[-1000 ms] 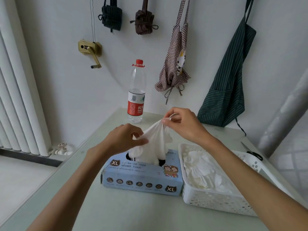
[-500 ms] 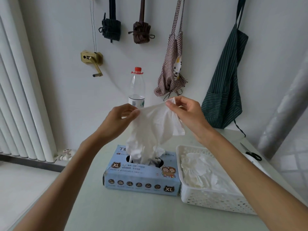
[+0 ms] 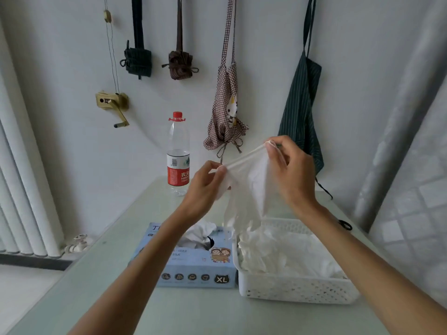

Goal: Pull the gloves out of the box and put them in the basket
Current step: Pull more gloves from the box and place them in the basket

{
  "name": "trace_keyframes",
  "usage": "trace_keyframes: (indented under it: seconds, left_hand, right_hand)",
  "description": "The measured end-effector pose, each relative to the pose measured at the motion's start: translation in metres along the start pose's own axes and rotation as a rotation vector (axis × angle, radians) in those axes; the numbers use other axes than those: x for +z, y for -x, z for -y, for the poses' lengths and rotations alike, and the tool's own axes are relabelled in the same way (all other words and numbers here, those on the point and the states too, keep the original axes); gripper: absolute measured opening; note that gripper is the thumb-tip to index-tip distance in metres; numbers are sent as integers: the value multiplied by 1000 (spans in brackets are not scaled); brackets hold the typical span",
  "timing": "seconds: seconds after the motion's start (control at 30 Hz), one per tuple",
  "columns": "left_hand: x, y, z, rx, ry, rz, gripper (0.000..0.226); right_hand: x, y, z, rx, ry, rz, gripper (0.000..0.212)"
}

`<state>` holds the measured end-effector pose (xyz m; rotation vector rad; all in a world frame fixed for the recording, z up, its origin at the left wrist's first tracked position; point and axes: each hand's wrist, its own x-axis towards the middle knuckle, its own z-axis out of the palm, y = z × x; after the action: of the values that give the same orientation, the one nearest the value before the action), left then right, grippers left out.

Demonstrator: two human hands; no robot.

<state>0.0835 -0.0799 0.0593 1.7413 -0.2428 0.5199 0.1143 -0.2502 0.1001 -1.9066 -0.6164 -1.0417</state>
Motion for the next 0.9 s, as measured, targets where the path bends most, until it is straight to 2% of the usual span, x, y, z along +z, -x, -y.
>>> trace_keyframes:
  seconds: [0.13, 0.23, 0.37, 0.47, 0.6, 0.77, 0.83, 0.9]
  left_hand:
    - [47, -9, -6, -2, 57, -7, 25]
    - [78, -17, -5, -22, 117, -26, 22]
    - [103, -22, 1, -75, 140, -16, 22]
    - [112, -21, 8, -94, 126, -14, 20]
    - [101, -14, 15, -71, 74, -102, 19]
    - [67, -12, 3, 32, -22, -320, 24]
    - [56, -13, 2, 81, -93, -283, 23]
    - [57, -20, 11, 114, -277, -148, 21]
  right_hand:
    - [-38, -6, -11, -264, 352, -51, 18]
    - [-61, -19, -18, -395, 560, -7, 14]
    - [-77, -31, -20, -396, 725, 138, 6]
    - [-80, -34, -17, -302, 786, 232, 18]
    - [-71, -25, -6, -215, 671, 256, 24]
    - [-50, -14, 8, -59, 405, 122, 20]
    - [-47, -8, 2, 34, 312, 64, 19]
    - [-48, 4, -19, 165, 258, 10, 18]
